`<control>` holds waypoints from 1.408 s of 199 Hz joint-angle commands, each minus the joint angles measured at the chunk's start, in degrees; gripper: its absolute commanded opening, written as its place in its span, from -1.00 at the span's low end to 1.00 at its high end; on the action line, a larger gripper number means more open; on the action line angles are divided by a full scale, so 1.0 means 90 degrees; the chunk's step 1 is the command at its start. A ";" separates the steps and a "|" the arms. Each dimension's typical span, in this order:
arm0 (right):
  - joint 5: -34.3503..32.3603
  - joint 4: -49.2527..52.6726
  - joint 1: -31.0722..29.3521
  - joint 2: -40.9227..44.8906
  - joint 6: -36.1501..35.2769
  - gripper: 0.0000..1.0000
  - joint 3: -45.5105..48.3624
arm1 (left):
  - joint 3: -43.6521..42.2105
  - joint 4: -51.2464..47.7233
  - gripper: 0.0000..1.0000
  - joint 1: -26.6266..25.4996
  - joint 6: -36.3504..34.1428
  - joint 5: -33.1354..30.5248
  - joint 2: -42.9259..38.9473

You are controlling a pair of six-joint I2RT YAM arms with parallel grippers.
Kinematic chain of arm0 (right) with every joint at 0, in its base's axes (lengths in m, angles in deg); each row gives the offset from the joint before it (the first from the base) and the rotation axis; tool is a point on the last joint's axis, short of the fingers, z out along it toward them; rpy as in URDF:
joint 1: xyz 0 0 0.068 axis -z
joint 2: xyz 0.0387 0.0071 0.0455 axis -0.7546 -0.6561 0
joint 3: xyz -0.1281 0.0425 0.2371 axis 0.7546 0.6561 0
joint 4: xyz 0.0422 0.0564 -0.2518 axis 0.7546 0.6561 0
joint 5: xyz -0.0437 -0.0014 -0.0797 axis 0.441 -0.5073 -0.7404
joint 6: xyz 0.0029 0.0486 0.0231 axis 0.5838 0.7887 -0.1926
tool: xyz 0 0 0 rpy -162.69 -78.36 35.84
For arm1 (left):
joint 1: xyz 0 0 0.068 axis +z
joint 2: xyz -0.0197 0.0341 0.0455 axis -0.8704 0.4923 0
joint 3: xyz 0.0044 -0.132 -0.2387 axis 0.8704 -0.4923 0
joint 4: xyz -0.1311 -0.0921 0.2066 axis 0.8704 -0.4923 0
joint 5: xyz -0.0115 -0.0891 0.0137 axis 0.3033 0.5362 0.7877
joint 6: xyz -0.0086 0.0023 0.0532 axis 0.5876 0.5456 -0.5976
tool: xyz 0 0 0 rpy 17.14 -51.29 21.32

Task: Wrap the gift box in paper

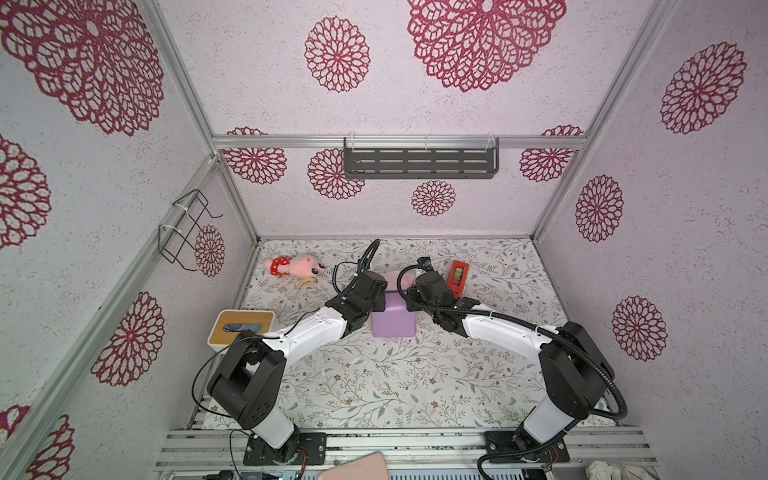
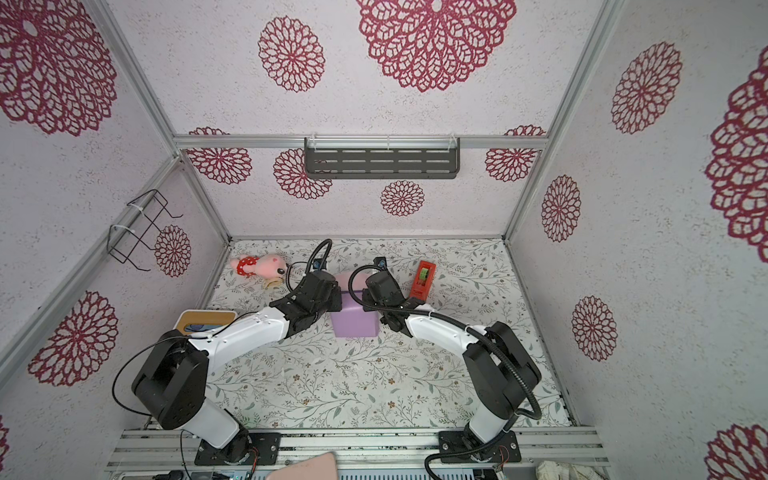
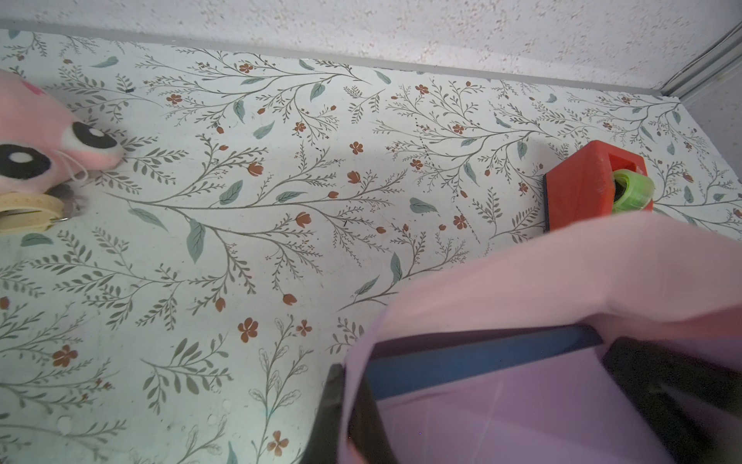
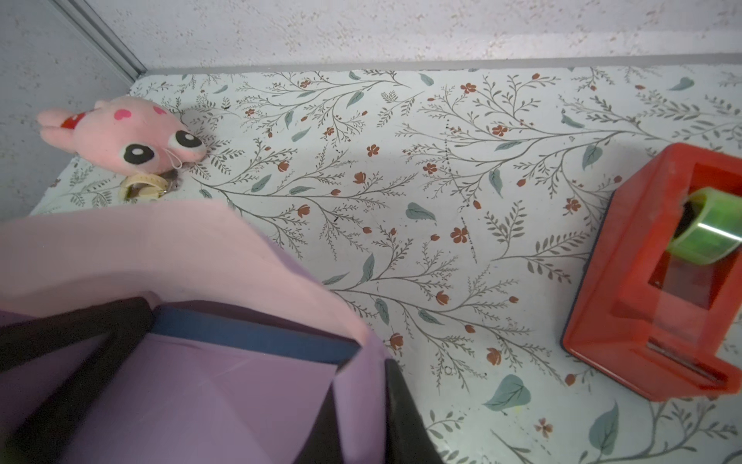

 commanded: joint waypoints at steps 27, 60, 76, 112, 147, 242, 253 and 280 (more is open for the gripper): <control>-0.0260 -0.0155 -0.0073 0.0038 0.0238 -0.70 -0.0136 | 0.0153 -0.0039 -0.72 -0.0094 0.0277 0.0026 -0.0105; -0.0326 -0.0120 -0.0066 0.0148 0.0130 -0.64 -0.0102 | 0.0154 -0.0098 -0.33 0.0022 0.0250 -0.0055 -0.0414; -0.0297 -0.0119 -0.0063 0.0148 0.0129 -0.60 -0.0087 | 0.0185 -0.0141 -0.37 0.0074 0.0195 -0.0069 -0.0404; -0.0328 -0.0062 -0.0063 0.0141 0.0057 -0.40 -0.0236 | 0.0215 -0.0199 -0.77 0.0077 0.0150 0.0009 -0.0229; -0.0464 0.0067 -0.0053 0.0138 -0.0037 -0.37 -0.0472 | 0.0243 -0.0201 -1.00 0.0077 0.0118 -0.0043 -0.0185; -0.0340 0.0205 -0.0044 0.0135 -0.0125 -0.64 -0.0605 | 0.0362 -0.0252 -1.00 0.0077 0.0064 -0.0133 -0.0211; -0.0157 0.0309 -0.0025 0.0234 -0.0175 -0.37 -0.0698 | 0.0347 -0.0250 -1.00 0.0076 0.0062 -0.0133 -0.0227; 0.0867 0.0700 0.0138 0.0763 -0.0339 0.16 -0.0659 | 0.0315 -0.0260 -1.00 0.0077 0.0045 -0.0123 -0.0251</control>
